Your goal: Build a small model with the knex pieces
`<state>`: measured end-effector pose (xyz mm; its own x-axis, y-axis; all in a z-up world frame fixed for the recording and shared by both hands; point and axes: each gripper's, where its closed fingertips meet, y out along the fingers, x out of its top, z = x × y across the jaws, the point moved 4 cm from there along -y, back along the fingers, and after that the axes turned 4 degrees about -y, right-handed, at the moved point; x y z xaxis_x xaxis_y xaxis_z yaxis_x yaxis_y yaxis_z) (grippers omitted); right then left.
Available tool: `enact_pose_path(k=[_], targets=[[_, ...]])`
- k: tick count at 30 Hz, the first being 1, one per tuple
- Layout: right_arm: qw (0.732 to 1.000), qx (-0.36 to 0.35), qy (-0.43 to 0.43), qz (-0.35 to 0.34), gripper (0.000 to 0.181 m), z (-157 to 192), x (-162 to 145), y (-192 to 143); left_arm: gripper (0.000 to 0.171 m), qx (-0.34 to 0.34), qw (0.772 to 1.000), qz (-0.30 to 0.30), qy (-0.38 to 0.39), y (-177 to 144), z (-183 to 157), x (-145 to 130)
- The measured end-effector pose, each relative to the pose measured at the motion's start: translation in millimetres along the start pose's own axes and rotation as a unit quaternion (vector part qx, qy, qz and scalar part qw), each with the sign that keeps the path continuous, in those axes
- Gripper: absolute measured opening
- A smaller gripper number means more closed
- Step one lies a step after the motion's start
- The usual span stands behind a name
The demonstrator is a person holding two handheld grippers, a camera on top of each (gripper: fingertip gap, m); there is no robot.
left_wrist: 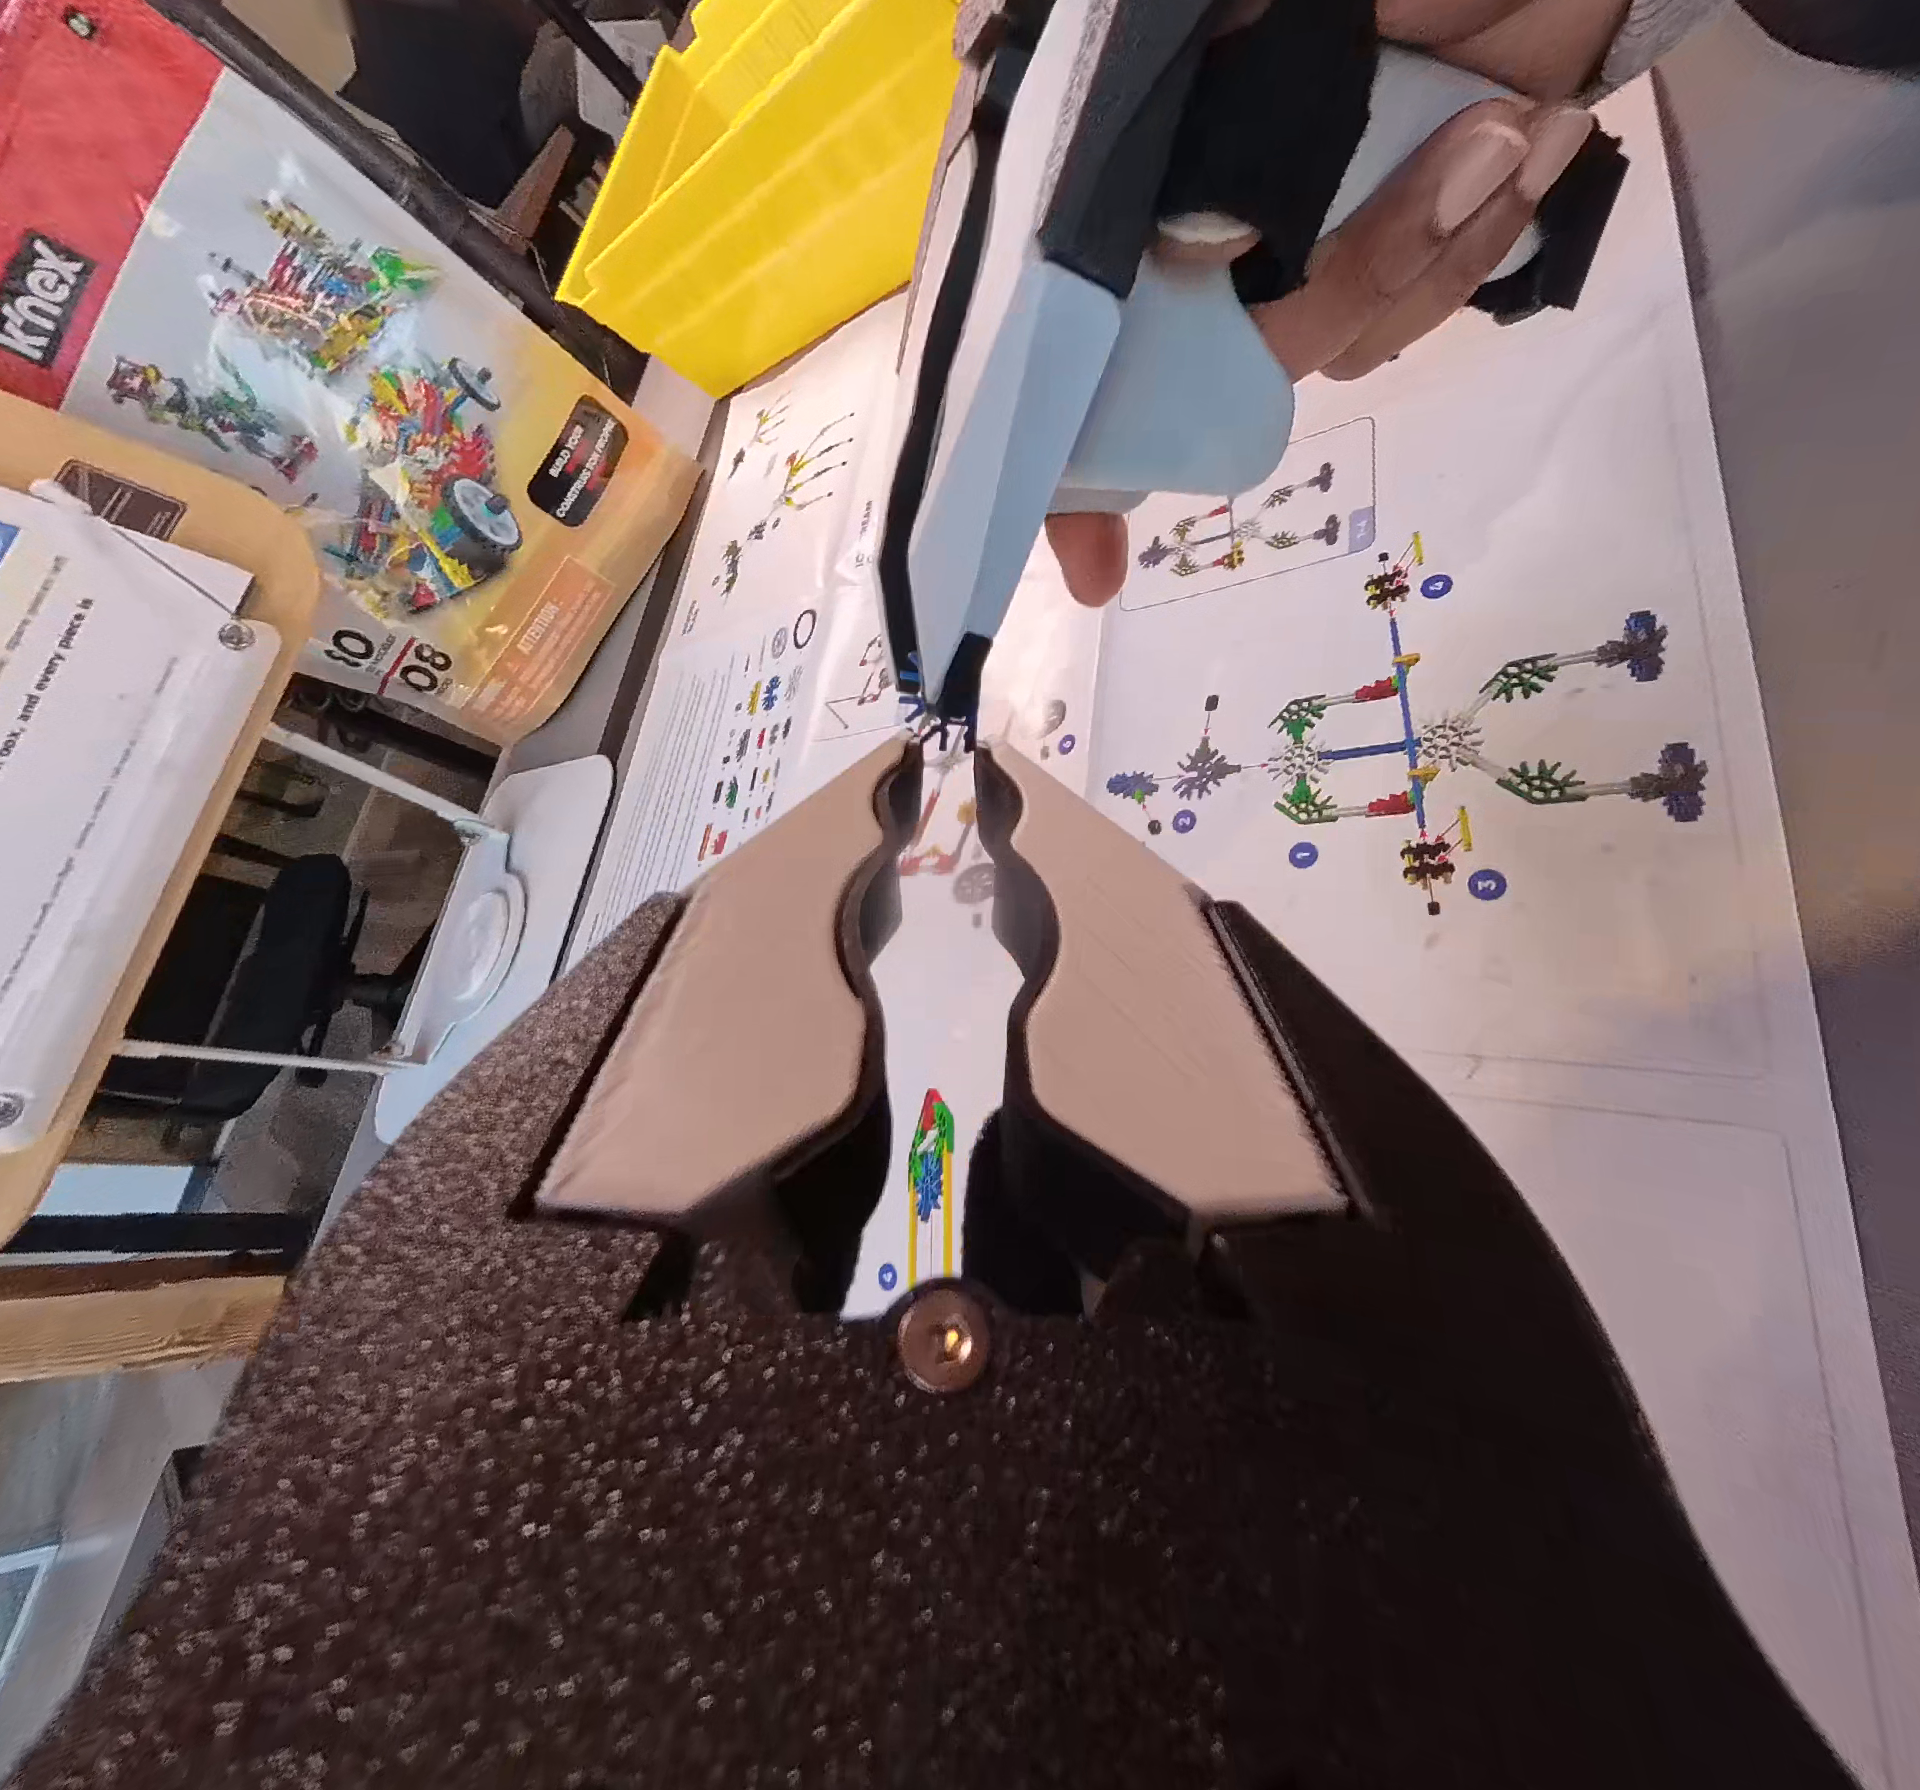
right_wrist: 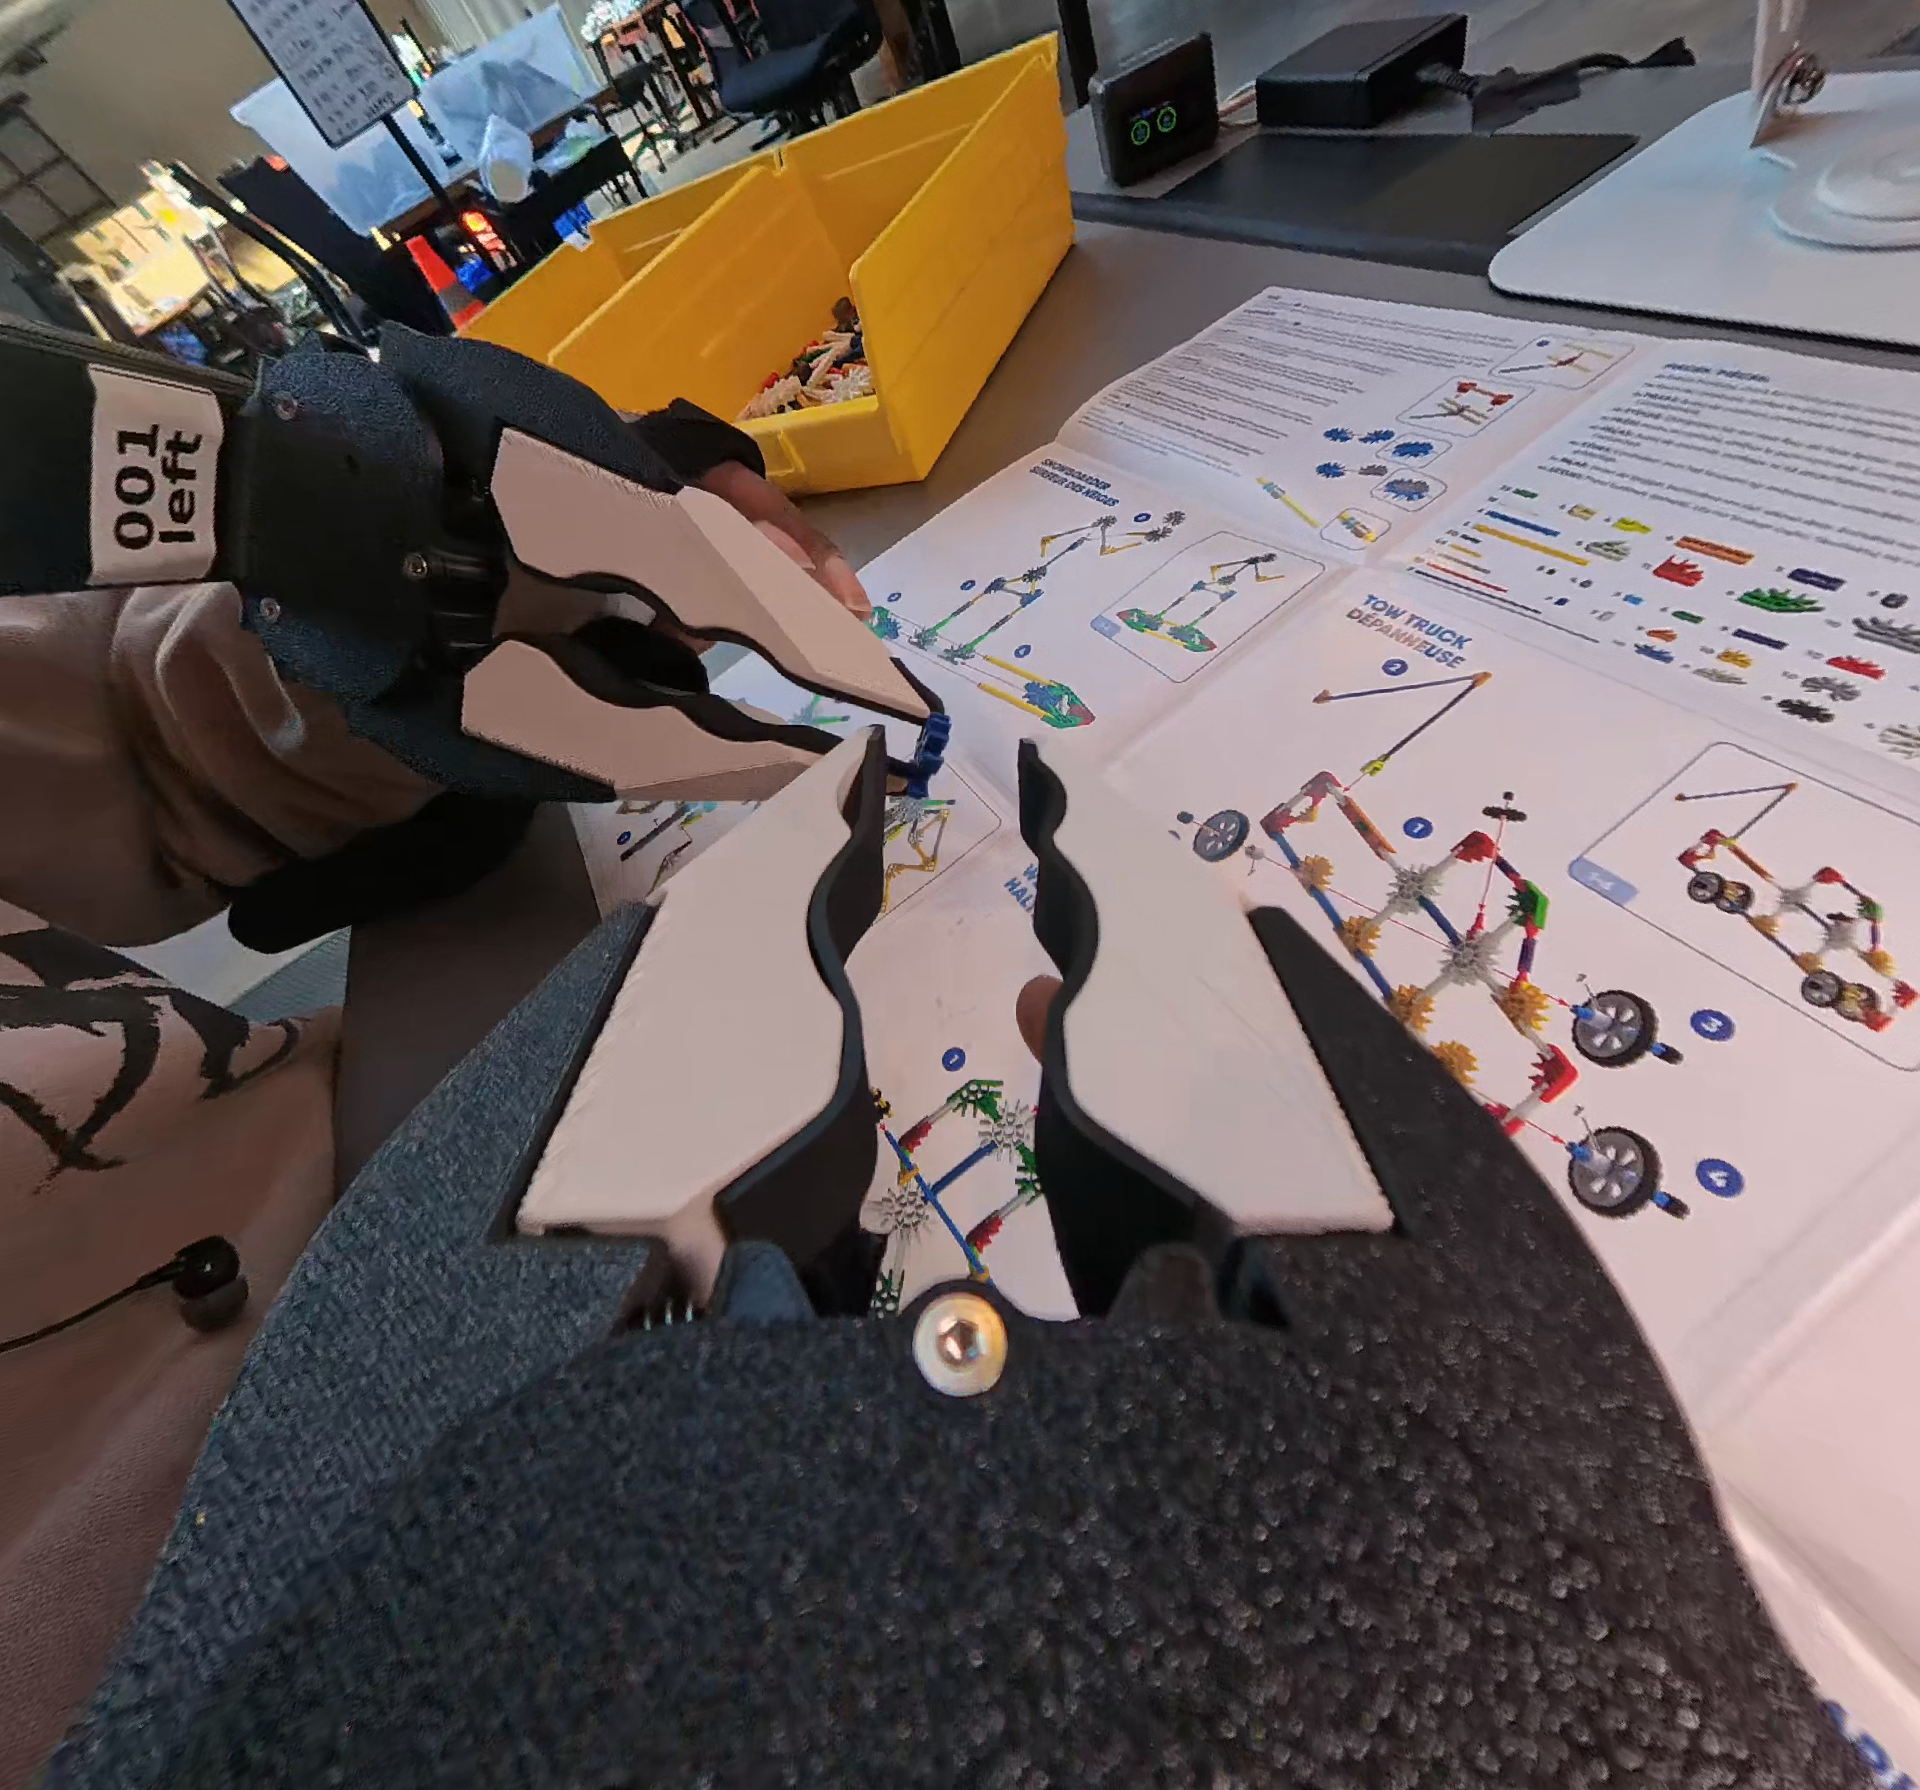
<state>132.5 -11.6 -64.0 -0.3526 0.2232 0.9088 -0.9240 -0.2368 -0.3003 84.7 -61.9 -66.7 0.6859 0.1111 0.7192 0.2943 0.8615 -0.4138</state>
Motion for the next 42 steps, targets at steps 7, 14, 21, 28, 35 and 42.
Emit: enact_pose_path(k=[7, 14, 21, 28, 35, 42], targets=[[0.998, 0.029, 0.001, 0.048, 0.002, 3.7, -17.7, 7.3, 0.004, -0.025, 0.998, 0.004, -0.057, 3.2, -14.1, -7.7], [0.994, 0.098, 0.041, 0.031, 0.003, 17.1, -18.6, 12.0, 0.015, -0.167, 0.883, -0.043, -0.436, -21.9, -32.9, -20.0], [0.974, 0.203, 0.098, -0.011, 0.002, 43.2, -12.8, 20.1, 0.017, -0.263, 0.764, -0.15, -0.569, -38.9, -34.3, -10.0], [0.963, 0.231, 0.137, -0.02, 0.003, 43.3, -13.6, 27.2, 0.0, -0.257, 0.751, -0.166, -0.585, -41.0, -27.1, -17.3], [0.96, 0.231, 0.16, -0.013, 0.003, 36.9, -19.5, 34.1, 0.001, -0.249, 0.735, -0.158, -0.61, -38.6, -22.0, -29.2], [0.956, 0.236, 0.175, -0.016, 0.003, 35.0, -18.9, 37.8, 0.001, -0.258, 0.716, -0.163, -0.627, -38.1, -19.0, -33.2]])
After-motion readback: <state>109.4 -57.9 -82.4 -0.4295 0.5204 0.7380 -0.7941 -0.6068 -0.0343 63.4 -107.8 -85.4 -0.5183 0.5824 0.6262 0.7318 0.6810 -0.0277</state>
